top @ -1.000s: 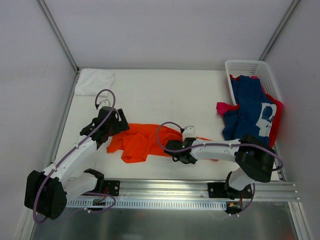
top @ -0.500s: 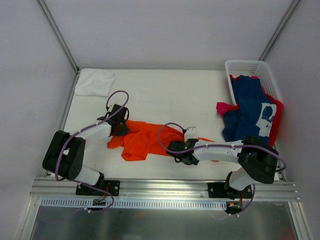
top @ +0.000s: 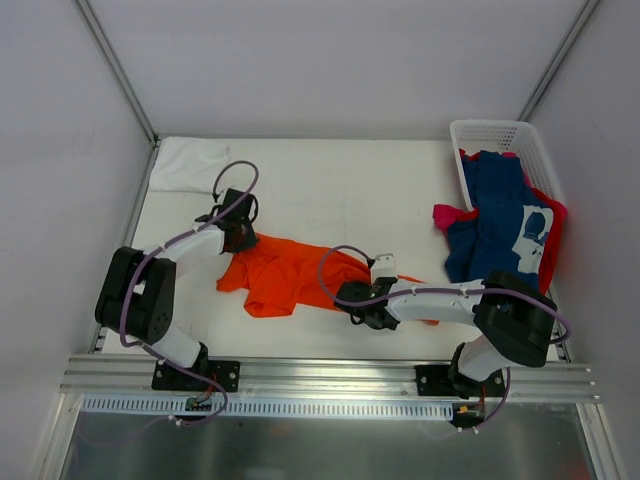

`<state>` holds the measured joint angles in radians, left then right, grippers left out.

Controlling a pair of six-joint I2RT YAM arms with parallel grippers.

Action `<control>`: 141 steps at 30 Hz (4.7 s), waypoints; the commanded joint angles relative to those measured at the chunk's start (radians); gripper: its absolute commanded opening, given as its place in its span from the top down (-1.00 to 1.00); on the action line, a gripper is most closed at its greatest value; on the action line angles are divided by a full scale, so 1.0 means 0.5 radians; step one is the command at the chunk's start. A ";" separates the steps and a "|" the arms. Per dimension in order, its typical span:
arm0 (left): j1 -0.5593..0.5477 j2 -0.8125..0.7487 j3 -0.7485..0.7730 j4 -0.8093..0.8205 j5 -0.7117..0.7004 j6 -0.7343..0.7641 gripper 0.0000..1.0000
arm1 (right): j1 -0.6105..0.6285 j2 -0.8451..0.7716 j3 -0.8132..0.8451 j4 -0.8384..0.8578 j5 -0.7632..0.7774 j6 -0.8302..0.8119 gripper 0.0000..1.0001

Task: Fold and stack the t-shirts
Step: Fold the tshirt

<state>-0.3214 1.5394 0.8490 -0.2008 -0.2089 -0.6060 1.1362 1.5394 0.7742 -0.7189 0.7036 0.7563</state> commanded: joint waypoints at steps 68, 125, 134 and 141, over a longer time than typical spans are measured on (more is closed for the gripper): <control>0.210 -0.412 -0.434 1.160 1.344 -0.325 -0.98 | -1.141 0.296 -0.234 1.948 -1.695 -0.421 0.99; 0.201 -1.158 -0.517 0.531 1.102 0.009 -0.98 | 0.032 0.354 1.010 0.530 -0.800 -0.423 -0.92; 0.201 -1.207 -0.550 0.531 1.056 0.000 -0.98 | 0.050 0.452 1.363 0.315 -0.815 -0.473 -0.91; 0.204 -1.235 -0.590 0.531 1.025 0.019 -0.98 | 0.145 0.621 1.431 0.361 -0.867 -0.368 -0.90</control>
<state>-0.2081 0.9466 0.5591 0.0532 0.3042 -0.6163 1.1732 1.8008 1.4590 -0.5194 0.2817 0.5499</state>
